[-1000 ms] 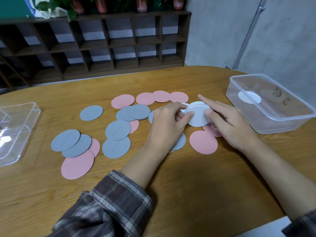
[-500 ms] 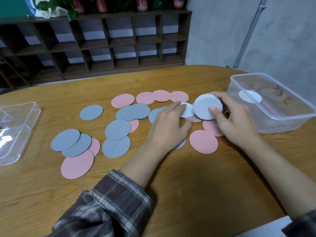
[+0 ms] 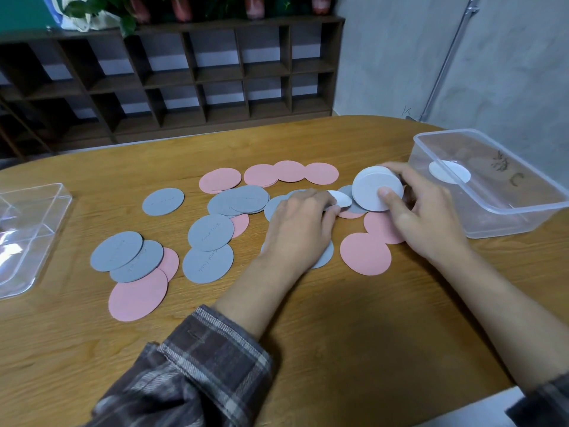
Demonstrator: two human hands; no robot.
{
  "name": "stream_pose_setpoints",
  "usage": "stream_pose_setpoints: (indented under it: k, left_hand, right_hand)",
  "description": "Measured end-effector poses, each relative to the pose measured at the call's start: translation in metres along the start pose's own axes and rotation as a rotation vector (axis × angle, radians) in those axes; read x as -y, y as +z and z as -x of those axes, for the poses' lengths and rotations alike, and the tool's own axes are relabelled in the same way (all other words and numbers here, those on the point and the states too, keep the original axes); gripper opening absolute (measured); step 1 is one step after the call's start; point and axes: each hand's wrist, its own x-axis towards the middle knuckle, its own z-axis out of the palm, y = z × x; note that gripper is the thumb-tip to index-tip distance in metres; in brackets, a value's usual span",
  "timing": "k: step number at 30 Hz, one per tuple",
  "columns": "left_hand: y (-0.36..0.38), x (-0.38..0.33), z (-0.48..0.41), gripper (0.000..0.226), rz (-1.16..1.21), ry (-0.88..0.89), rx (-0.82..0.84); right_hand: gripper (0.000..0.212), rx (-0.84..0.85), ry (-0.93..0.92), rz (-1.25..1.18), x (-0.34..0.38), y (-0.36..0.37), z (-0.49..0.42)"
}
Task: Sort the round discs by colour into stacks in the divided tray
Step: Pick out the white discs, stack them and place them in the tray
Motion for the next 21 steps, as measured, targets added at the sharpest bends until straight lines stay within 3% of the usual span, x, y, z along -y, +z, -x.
stream_pose_setpoints:
  k: [15,21]
  left_hand:
    - [0.0051,0.0048,-0.0026,0.023,0.092,0.151,-0.346]
    - [0.0034,0.0035,-0.0022,0.013,0.234,0.157,-0.3]
  right_hand:
    - [0.034,0.002,0.004,0.009,-0.0022,0.0005,-0.0009]
    - [0.044,0.056,-0.01,-0.02,0.0006,0.0014,0.0009]
